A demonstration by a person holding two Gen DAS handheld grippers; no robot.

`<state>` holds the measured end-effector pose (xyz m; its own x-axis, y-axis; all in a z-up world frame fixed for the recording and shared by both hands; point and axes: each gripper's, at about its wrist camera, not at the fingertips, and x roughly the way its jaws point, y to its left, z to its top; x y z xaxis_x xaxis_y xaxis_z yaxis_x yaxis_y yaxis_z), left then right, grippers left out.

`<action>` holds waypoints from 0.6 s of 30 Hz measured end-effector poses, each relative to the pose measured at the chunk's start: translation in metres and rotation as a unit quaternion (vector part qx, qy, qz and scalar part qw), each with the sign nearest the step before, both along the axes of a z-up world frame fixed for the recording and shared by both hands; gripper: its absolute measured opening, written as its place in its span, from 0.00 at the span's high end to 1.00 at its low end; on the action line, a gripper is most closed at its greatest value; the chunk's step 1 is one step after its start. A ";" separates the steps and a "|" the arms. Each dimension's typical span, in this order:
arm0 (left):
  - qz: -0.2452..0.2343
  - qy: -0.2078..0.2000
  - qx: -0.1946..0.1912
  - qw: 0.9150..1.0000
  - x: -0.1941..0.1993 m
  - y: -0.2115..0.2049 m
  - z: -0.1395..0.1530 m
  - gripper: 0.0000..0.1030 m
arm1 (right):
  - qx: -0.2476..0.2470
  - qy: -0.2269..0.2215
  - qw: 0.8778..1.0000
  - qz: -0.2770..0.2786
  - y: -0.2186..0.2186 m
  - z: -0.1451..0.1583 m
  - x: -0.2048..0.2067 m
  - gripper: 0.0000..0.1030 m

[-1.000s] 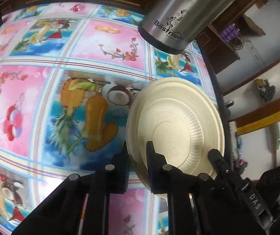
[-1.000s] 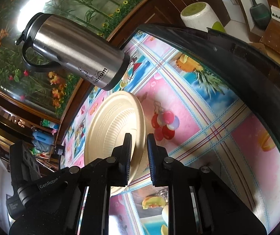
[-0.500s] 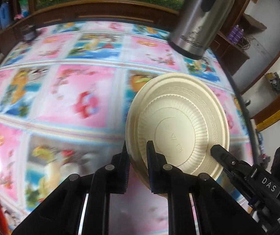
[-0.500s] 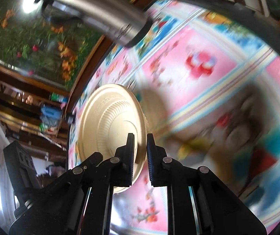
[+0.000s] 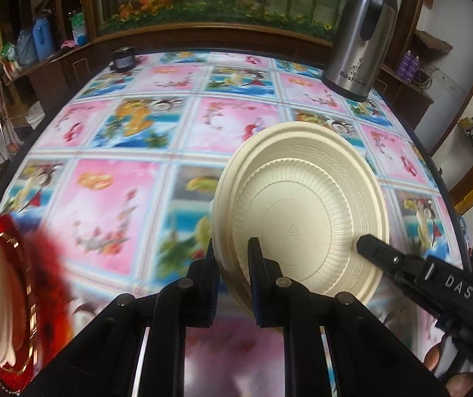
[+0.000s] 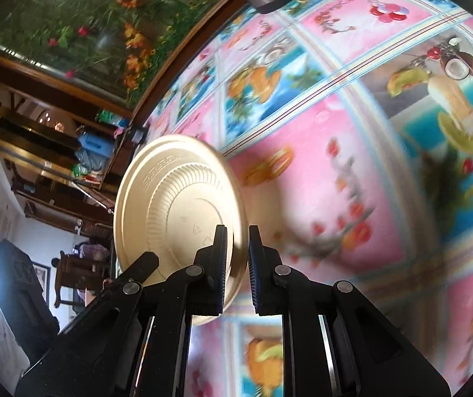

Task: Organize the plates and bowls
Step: 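Carry the beige bowl with both grippers over the white dishes on the red stack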

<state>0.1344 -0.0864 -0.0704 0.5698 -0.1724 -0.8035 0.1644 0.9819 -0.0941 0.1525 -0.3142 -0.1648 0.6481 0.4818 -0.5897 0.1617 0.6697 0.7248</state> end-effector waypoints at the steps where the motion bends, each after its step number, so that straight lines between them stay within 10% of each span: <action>1: 0.000 -0.001 -0.001 1.000 -0.003 0.004 0.001 0.86 | -0.001 -0.001 1.000 0.001 0.004 0.001 -0.002 0.87; 18: 0.027 -0.059 -0.008 0.998 -0.056 0.061 0.019 0.86 | -0.009 -0.021 0.999 0.029 0.061 0.025 -0.028 0.87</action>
